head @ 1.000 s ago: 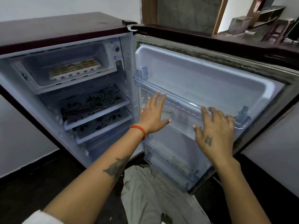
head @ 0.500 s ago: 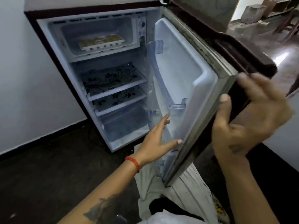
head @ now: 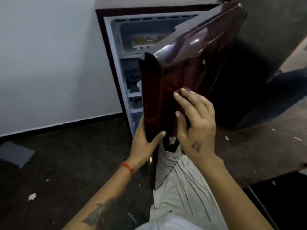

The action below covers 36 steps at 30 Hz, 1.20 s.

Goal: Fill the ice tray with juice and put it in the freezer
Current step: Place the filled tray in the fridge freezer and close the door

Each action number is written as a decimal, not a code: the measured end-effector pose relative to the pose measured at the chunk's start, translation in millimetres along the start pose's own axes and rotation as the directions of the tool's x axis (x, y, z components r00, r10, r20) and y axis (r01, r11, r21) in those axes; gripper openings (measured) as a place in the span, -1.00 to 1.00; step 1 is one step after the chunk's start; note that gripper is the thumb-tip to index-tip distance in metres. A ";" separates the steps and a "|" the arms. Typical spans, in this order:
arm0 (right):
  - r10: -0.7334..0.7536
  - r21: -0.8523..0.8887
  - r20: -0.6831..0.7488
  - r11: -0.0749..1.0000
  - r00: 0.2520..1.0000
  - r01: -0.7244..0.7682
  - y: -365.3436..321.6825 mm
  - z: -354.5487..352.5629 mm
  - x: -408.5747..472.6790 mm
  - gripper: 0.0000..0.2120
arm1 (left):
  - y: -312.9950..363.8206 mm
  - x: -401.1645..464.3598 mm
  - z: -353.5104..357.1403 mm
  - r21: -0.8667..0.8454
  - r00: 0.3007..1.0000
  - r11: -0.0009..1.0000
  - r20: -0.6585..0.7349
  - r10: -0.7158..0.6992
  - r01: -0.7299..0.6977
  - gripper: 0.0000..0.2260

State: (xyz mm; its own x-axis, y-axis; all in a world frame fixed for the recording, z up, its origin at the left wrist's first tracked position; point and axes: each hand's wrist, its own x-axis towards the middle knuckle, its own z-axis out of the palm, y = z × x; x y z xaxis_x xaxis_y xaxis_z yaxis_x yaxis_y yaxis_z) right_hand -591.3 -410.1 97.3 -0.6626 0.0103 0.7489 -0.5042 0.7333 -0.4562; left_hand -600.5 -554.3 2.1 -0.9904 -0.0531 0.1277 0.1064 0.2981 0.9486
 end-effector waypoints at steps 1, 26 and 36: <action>0.037 0.031 0.020 0.999 0.999 -0.037 1.3 9.4 4.6 -0.58 | -2.0 5.9 -4.8 0.010 0.998 1.000 -0.059 -0.016 0.017 -0.32; 0.091 0.186 0.313 0.970 0.945 -0.155 -13.0 229.1 120.7 -0.34 | -72.6 214.5 -108.8 0.038 0.949 0.994 -0.302 -0.087 0.104 -0.57; 0.101 0.160 0.271 0.976 0.957 -0.149 -10.1 246.8 112.4 -0.33 | -95.6 216.7 -96.2 0.017 0.945 0.993 -0.309 -0.106 0.117 -0.48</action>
State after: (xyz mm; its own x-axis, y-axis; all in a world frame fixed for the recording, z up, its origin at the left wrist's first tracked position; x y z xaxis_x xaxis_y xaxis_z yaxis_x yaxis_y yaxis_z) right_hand -797.4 -584.1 67.4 -0.8354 -0.1001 0.5404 -0.4823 0.6050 -0.6335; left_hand -816.8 -686.0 -33.0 -0.9200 -0.3765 0.1092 -0.0121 0.3059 0.9520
